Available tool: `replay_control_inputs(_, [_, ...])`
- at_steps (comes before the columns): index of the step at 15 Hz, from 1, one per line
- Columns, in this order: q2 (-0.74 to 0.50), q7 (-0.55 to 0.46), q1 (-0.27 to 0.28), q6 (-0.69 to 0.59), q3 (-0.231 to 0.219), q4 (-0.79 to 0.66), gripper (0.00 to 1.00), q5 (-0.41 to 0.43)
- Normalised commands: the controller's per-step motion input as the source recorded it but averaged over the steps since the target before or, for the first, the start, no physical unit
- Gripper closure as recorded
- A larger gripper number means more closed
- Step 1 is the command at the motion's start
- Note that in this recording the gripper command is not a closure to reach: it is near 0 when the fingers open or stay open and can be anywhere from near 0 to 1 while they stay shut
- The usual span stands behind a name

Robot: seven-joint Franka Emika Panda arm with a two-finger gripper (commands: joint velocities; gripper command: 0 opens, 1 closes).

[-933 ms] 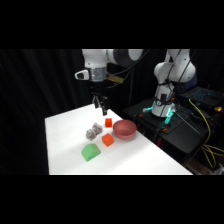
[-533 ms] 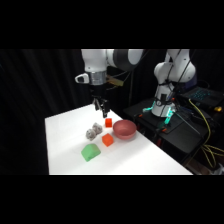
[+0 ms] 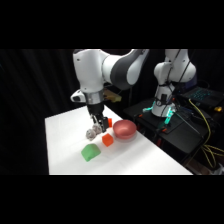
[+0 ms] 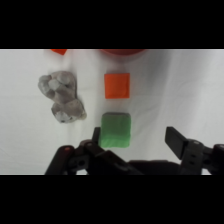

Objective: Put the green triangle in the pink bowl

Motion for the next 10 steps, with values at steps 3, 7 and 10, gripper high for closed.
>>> replay_control_inputs(3, [0.44,-0.1,0.001,-0.17,0.002,0.57,0.0,-0.072])
replay_control_inputs(7, [0.44,-0.19,-0.042,-0.16,-0.003,0.57,0.0,-0.032])
replay_control_inputs(10, [0.39,-0.21,-0.045,-0.18,-0.015,0.54,0.0,-0.059])
